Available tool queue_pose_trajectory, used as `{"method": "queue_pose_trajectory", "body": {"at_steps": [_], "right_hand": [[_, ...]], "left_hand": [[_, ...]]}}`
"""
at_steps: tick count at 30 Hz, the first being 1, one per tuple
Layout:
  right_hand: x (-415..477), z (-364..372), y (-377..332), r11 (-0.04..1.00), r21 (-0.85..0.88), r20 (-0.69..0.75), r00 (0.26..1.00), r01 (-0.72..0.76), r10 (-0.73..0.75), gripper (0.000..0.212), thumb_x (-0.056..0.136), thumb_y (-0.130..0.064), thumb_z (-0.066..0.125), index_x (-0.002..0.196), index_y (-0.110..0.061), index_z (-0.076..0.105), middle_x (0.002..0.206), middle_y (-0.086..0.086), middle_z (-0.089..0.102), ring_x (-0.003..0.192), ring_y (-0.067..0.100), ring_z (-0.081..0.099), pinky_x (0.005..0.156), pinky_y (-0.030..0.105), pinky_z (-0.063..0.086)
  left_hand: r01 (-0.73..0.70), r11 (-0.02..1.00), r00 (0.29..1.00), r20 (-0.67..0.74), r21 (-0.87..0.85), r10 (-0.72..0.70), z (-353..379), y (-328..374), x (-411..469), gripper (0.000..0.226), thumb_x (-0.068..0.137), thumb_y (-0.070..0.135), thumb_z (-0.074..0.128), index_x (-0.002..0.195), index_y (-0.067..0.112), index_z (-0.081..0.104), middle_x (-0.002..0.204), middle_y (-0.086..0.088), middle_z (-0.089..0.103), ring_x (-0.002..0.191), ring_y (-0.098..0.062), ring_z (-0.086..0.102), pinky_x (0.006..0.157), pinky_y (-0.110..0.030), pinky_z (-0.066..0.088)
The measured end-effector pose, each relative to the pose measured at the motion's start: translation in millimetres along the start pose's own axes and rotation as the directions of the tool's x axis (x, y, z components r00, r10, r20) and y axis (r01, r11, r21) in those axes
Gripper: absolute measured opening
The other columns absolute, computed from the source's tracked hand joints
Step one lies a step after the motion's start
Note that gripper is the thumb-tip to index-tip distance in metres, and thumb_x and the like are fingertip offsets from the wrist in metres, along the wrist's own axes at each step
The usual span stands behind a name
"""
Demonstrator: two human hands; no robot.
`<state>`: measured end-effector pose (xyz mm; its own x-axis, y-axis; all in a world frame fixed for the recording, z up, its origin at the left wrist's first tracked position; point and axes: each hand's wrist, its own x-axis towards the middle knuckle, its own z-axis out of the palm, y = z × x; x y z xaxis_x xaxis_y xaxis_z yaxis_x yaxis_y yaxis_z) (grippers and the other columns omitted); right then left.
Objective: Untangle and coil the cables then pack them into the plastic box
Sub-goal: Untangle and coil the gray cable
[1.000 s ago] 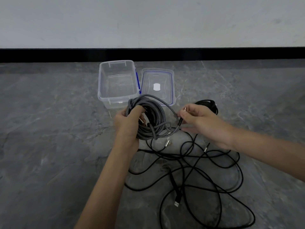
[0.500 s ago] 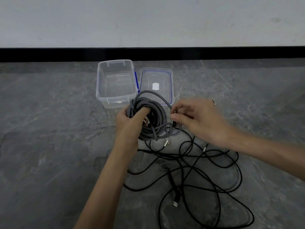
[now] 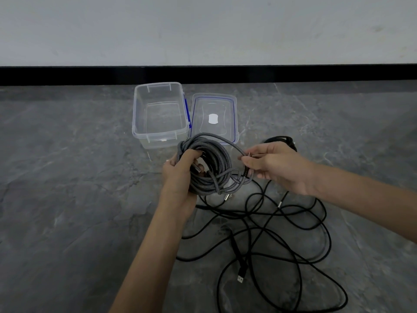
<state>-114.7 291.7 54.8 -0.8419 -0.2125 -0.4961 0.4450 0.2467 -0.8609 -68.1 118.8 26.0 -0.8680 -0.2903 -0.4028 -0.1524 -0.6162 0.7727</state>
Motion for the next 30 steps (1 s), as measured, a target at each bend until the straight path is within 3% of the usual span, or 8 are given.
{"method": "queue_pose_trajectory", "body": {"at_steps": [3,8,13,18,20,23,26,30], "right_hand": [[-3,-2,-3,0.994,-0.075,-0.005,0.997,0.083,-0.083,0.016,0.081,-0.008,0.074,0.094,-0.007,0.065,0.075,0.01,0.063,0.057,0.009,0.054,0.049,0.016,0.043],[-3,2,5,0.952,-0.213,-0.114,0.962,0.219,-0.247,0.022,0.082,-0.009,0.074,0.102,-0.006,0.065,0.089,0.013,0.074,0.081,0.017,0.069,0.07,0.015,0.054],[4,2,9,0.905,-0.259,-0.132,0.916,0.336,-0.378,0.014,0.084,-0.013,0.073,0.091,-0.021,0.064,0.08,0.002,0.075,0.075,0.005,0.068,0.075,0.015,0.05],[6,1,17,0.703,-0.62,-0.124,0.842,0.348,-0.526,0.012,0.085,-0.017,0.072,0.087,-0.016,0.06,0.082,-0.001,0.07,0.076,0.007,0.063,0.071,0.011,0.045],[4,0,17,0.685,-0.624,-0.102,0.83,0.376,-0.548,0.012,0.085,-0.016,0.072,0.086,-0.016,0.06,0.082,-0.003,0.066,0.081,0.013,0.064,0.079,0.025,0.05],[-1,2,13,0.717,-0.513,-0.017,0.829,0.473,-0.559,0.014,0.087,-0.009,0.068,0.086,-0.015,0.056,0.072,0.007,0.064,0.066,0.016,0.068,0.071,0.034,0.055],[-6,7,10,0.707,-0.467,0.058,0.816,0.531,-0.575,0.013,0.087,-0.004,0.068,0.089,-0.01,0.057,0.074,0.018,0.063,0.058,0.018,0.067,0.068,0.035,0.056],[-2,5,17,0.745,-0.504,0.031,0.871,0.437,-0.49,0.021,0.08,-0.012,0.076,0.089,-0.02,0.058,0.08,0.003,0.069,0.07,0.023,0.066,0.07,0.031,0.053]], "left_hand": [[-0.002,1.0,1.0,-0.01,0.019,0.002,0,0,0,0.025,0.087,0.002,0.058,0.067,0.013,0.046,0.049,0.004,0.043,0.042,-0.008,0.044,0.051,-0.024,0.04],[-0.057,0.994,0.998,-0.015,0.093,0.058,5,0,-1,0.028,0.088,0.002,0.06,0.064,0.014,0.05,0.046,0.007,0.048,0.043,-0.007,0.047,0.052,-0.025,0.042],[-0.059,0.995,0.998,-0.001,0.079,0.059,7,0,-3,0.006,0.084,0.008,0.07,0.088,0.007,0.066,0.066,0.001,0.066,0.062,-0.012,0.061,0.061,-0.027,0.055],[-0.059,0.996,0.998,0.012,0.066,0.058,6,0,-2,0.028,0.082,0.004,0.071,0.109,-0.001,0.065,0.088,-0.01,0.07,0.074,-0.016,0.067,0.063,-0.024,0.056],[-0.06,0.996,0.998,0.009,0.069,0.06,5,-1,-1,0.027,0.083,0.004,0.07,0.109,0.0,0.066,0.091,-0.011,0.071,0.078,-0.017,0.069,0.067,-0.025,0.056],[-0.087,0.989,0.996,0.011,0.123,0.086,5,-2,1,0.022,0.084,0.008,0.07,0.105,0.002,0.066,0.085,-0.008,0.07,0.078,-0.019,0.068,0.07,-0.027,0.057],[-0.135,0.963,0.991,0.042,0.232,0.129,6,-3,3,0.027,0.084,0.013,0.072,0.11,0.006,0.066,0.099,-0.009,0.074,0.092,-0.022,0.071,0.082,-0.034,0.057],[-0.154,0.953,0.988,0.05,0.261,0.146,7,-4,3,0.038,0.081,0.015,0.075,0.117,0.007,0.064,0.106,-0.011,0.072,0.1,-0.025,0.069,0.092,-0.042,0.055]]}}
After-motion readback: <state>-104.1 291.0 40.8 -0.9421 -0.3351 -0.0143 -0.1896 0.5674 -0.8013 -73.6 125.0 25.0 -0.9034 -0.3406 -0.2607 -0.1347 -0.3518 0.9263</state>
